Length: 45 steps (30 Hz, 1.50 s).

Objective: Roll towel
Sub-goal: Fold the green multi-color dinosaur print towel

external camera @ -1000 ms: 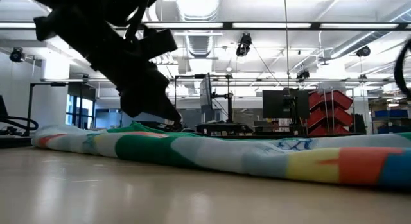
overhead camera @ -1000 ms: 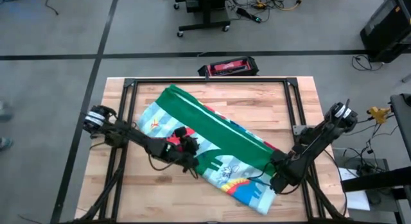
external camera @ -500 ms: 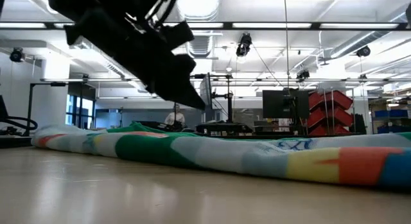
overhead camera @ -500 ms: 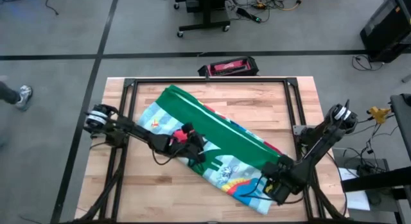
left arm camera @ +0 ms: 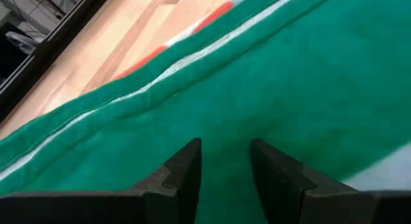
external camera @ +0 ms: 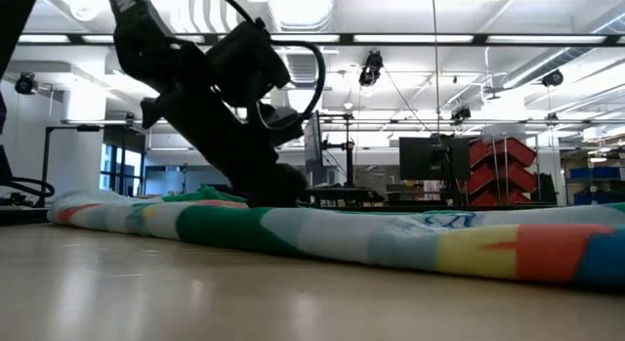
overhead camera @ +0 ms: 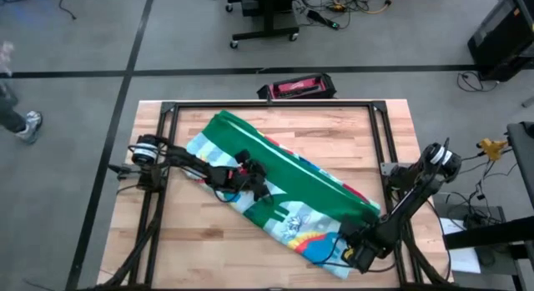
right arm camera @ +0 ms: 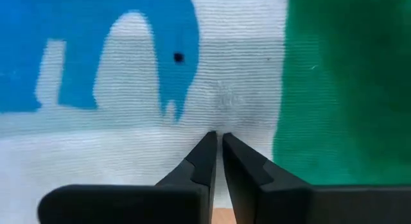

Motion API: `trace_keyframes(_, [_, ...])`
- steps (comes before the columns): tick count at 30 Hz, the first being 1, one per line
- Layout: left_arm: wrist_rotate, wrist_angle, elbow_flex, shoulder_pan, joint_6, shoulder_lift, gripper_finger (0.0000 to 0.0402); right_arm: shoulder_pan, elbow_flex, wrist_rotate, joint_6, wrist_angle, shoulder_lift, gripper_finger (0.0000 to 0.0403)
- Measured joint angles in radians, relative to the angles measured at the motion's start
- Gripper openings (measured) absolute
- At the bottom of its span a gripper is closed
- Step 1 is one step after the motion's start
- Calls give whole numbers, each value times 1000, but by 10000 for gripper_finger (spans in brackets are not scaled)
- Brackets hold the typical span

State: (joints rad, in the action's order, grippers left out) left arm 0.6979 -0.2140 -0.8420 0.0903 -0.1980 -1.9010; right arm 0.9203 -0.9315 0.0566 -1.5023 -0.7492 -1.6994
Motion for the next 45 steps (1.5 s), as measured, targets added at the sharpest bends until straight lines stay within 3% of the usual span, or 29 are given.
trace_keyframes(9, [-10, -127, 86, -41, 19, 4, 119, 22, -32, -1, -26, 75, -21, 1])
trace_keyframes(15, [-44, -204, 104, -36, 101, 20, 119, 8, -66, 48, 48, 82, -12, 0])
trace_keyframes(20, [-115, -197, 101, -37, 171, 108, 119, -39, -82, 111, 160, 77, -10, 0])
trace_keyframes(23, [-119, -145, 104, -38, 187, 193, 119, -52, -93, 203, 252, 76, 16, 0])
trace_keyframes(27, [-145, -93, 121, 0, 121, 325, 119, -26, -78, 277, 283, 71, 62, 0])
trace_keyframes(33, [-141, 54, 227, 99, -83, 438, 119, 59, -27, 244, 144, 60, 65, 0])
trace_keyframes(37, [-137, 137, 325, 85, -189, 451, 119, 87, -20, 221, 58, 75, 46, 0])
trace_keyframes(41, [-128, 111, 412, 20, -170, 447, 119, 71, -18, 193, 56, 185, -1, 0])
trace_keyframes(45, [-107, 28, 463, -55, -37, 452, 119, 25, -20, 180, 83, 334, -60, 0])
